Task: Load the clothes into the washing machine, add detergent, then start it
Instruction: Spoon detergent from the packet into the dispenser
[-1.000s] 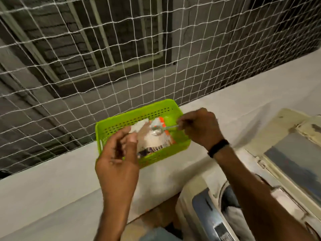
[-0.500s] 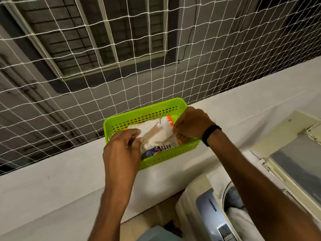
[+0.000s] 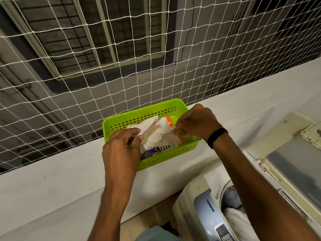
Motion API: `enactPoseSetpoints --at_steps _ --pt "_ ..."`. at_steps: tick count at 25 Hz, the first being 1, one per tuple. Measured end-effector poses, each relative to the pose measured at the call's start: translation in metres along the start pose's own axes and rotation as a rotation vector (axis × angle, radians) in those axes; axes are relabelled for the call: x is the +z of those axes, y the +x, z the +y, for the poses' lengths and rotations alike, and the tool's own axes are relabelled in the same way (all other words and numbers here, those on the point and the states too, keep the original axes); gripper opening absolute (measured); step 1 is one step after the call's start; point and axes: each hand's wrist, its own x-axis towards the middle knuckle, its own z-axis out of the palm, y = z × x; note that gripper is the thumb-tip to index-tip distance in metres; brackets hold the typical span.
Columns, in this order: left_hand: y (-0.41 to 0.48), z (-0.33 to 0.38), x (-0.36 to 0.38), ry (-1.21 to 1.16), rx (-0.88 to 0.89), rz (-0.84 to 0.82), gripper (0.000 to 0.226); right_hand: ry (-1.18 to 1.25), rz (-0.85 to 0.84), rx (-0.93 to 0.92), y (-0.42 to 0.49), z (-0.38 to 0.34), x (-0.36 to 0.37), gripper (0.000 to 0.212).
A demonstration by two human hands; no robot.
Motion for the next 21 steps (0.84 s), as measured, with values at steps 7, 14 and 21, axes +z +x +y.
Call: enactPoseSetpoints --at_steps 7,14,21 --pt "0.002 0.002 0.002 -0.001 0.004 0.006 0.016 0.127 0.041 0.061 0.001 0.007 0.002 0.034" --pt "0.001 0.0 0.003 0.01 0.007 0.016 0.016 0.331 -0.048 0.13 -0.009 0.007 -0.016 0.029" --pt "0.0 0.004 0.006 0.017 0.024 0.023 0.015 0.299 0.08 0.03 -0.02 0.01 -0.018 0.012"
